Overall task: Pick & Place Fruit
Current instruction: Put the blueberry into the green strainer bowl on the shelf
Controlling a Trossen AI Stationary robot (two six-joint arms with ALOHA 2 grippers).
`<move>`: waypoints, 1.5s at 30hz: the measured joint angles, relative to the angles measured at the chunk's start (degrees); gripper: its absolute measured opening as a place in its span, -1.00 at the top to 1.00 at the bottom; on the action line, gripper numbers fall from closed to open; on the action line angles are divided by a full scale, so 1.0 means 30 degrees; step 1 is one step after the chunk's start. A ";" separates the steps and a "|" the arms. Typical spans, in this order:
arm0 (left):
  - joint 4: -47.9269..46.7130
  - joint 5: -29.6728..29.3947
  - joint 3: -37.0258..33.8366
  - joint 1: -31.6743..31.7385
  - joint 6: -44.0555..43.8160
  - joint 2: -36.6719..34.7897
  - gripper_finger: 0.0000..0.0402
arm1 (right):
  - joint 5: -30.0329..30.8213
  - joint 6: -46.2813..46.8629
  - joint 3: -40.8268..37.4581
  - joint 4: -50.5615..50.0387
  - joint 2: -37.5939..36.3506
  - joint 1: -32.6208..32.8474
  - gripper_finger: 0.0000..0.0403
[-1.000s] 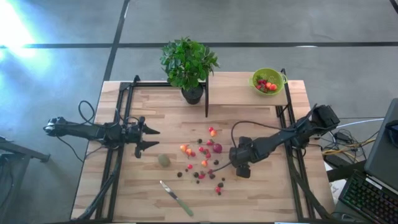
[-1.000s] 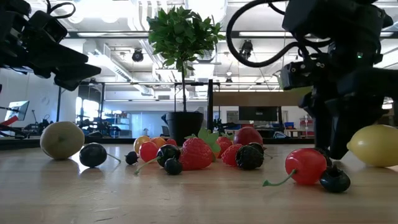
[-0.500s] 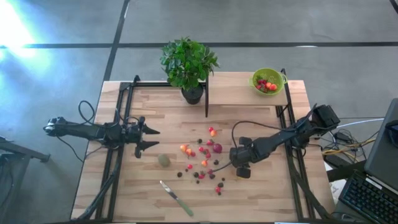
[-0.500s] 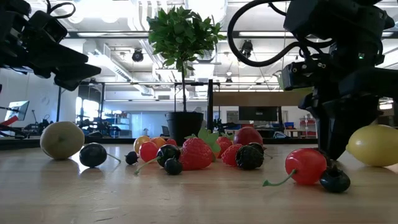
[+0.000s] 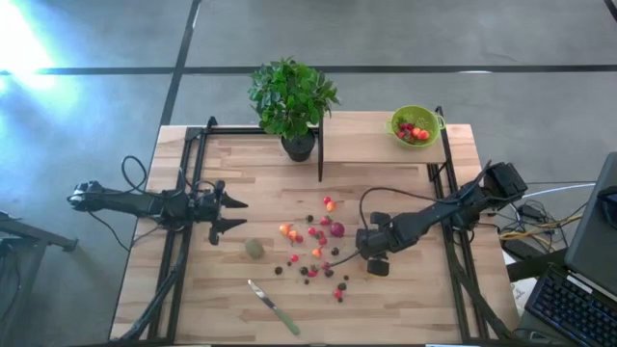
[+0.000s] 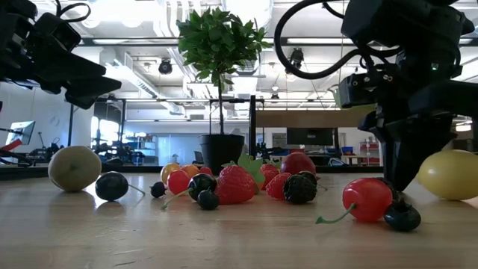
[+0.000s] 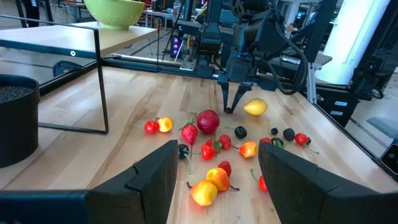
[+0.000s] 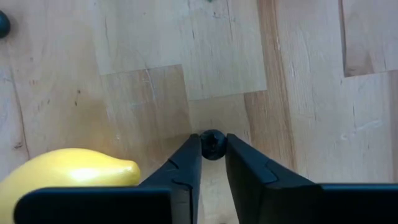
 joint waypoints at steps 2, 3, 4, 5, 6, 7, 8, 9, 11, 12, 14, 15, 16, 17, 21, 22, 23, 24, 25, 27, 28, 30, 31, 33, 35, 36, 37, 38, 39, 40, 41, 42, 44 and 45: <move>-0.0001 0.0002 0.0000 0.0006 0.0000 0.0000 -0.14 | 0.0000 -0.0006 0.0000 0.0007 0.0006 0.0000 0.69; -0.0005 0.0001 0.0000 0.0003 0.0000 0.0000 -0.14 | 0.0000 -0.0070 0.0000 0.0015 0.0007 0.0000 0.69; -0.0005 0.0005 0.0007 -0.0001 0.0000 0.0000 -0.14 | 0.0000 -0.0113 0.0000 0.0019 0.0007 0.0000 0.70; -0.0005 -0.0002 0.0000 0.0000 0.0000 0.0000 -0.14 | 0.0000 -0.0223 0.0002 0.0018 0.0007 0.0000 0.71; 0.0002 -0.0002 0.0000 0.0005 -0.0001 0.0000 -0.14 | 0.0000 -0.0425 0.0022 -0.0012 -0.0005 0.0000 0.72; 0.0002 0.0003 0.0000 0.0004 0.0000 0.0000 -0.14 | 0.0003 -0.0635 0.0067 -0.0054 -0.0035 0.0000 0.74; 0.0001 -0.0002 0.0002 0.0005 -0.0004 0.0000 -0.14 | 0.0064 -0.0821 0.0138 -0.0117 -0.0063 -0.0011 0.75; -0.0002 -0.0002 0.0000 0.0002 0.0000 0.0000 -0.14 | 0.0076 -0.1007 0.0256 -0.0281 -0.0166 -0.0036 0.77; 0.0002 0.0003 0.0000 0.0004 -0.0005 0.0000 -0.14 | 0.0102 -0.1456 0.0488 -0.0538 -0.0655 -0.0087 0.79; 0.0001 0.0005 0.0000 0.0006 0.0000 0.0000 -0.14 | 0.0103 -0.1646 0.0641 -0.0778 -0.0961 -0.0172 0.79; 0.0002 0.0005 0.0003 0.0006 -0.0007 0.0007 -0.14 | 0.0114 -0.1918 0.0819 -0.1490 -0.1677 -0.0378 0.78; -0.0004 0.0005 0.0000 -0.0001 0.0000 0.0000 -0.14 | 0.0193 -0.2006 0.0896 -0.1937 -0.2081 -0.0538 0.76; -0.0004 0.0004 0.0000 -0.0001 -0.0001 0.0007 -0.14 | 0.0459 -0.2128 0.1012 -0.2366 -0.2580 -0.0700 0.75; 0.0000 0.0005 0.0000 0.0001 -0.0005 0.0007 -0.14 | 0.0709 -0.2250 0.1142 -0.2759 -0.3170 -0.0910 0.73; 0.0001 0.0003 0.0000 0.0000 0.0000 0.0006 -0.14 | 0.1618 -0.3018 0.1698 -0.4919 -0.5744 -0.1953 0.72; 0.0002 -0.0001 0.0000 -0.0001 0.0000 0.0000 -0.14 | 0.1774 -0.3206 0.1863 -0.5377 -0.6444 -0.2300 0.73; 0.0001 0.0005 0.0000 0.0005 0.0000 0.0007 -0.14 | 0.1981 -0.3415 0.2053 -0.5767 -0.7191 -0.2689 0.74; -0.0005 0.0005 0.0000 0.0006 0.0000 0.0007 -0.14 | 0.2124 -0.3626 0.2265 -0.6075 -0.7921 -0.3084 0.75; 0.0002 0.0005 0.0000 0.0006 -0.0001 0.0001 -0.14 | 0.2221 -0.3867 0.2468 -0.6328 -0.8605 -0.3532 0.76; -0.0005 0.0001 0.0000 -0.0001 0.0000 0.0004 -0.14 | 0.2565 -0.4448 0.2839 -0.6843 -0.9885 -0.4467 0.77; 0.0002 -0.0002 0.0000 0.0006 -0.0003 0.0003 -0.14 | 0.2641 -0.4720 0.3045 -0.6979 -1.0490 -0.4979 0.78; 0.0000 -0.0002 0.0000 -0.0001 -0.0002 0.0007 -0.14 | 0.2736 -0.5466 0.3485 -0.7038 -1.1599 -0.6110 0.77; -0.0001 0.0001 0.0000 0.0006 0.0000 0.0003 -0.14 | 0.2841 -0.5820 0.3673 -0.7050 -1.2107 -0.6671 0.76; 0.0002 -0.0002 0.0000 0.0006 0.0000 0.0007 -0.14 | 0.3087 -0.6534 0.4073 -0.7075 -1.2877 -0.7890 0.75; -0.0001 0.0001 0.0000 0.0006 0.0000 0.0007 -0.14 | 0.3086 -0.7200 0.4466 -0.7108 -1.3404 -0.9184 0.75; -0.0005 0.0005 0.0000 -0.0001 0.0000 0.0007 -0.14 | 0.3078 -0.7525 0.4682 -0.7122 -1.3591 -0.9792 0.75; 0.0002 0.0000 0.0000 0.0002 0.0000 0.0007 -0.14 | 0.3079 -0.7794 0.4896 -0.7111 -1.3727 -1.0392 0.75; 0.0002 0.0005 0.0000 0.0006 -0.0002 0.0002 -0.14 | 0.3075 -0.8069 0.5086 -0.7122 -1.3814 -1.1007 0.75; -0.0005 -0.0002 0.0000 -0.0001 0.0000 0.0006 -0.14 | 0.3067 -0.8372 0.5269 -0.7133 -1.3835 -1.1574 0.75; 0.0002 0.0005 0.0000 0.0006 0.0000 0.0007 -0.14 | 0.3067 -0.8691 0.5464 -0.7147 -1.3828 -1.2136 0.75; -0.0004 0.0004 0.0000 0.0000 0.0000 0.0007 -0.14 | 0.3067 -0.9029 0.5627 -0.7192 -1.3771 -1.2658 0.75; -0.0003 0.0005 0.0000 0.0004 0.0000 0.0002 -0.14 | 0.3060 -0.9369 0.5816 -0.7281 -1.3681 -1.3197 0.75; 0.0002 0.0002 0.0003 -0.0001 0.0000 0.0000 -0.14 | 0.3053 -0.9892 0.6175 -0.7327 -1.3443 -1.4206 0.75; 0.0002 0.0003 0.0003 0.0004 -0.0002 0.0004 -0.14 | 0.3053 -1.0143 0.6341 -0.7418 -1.3292 -1.4714 0.74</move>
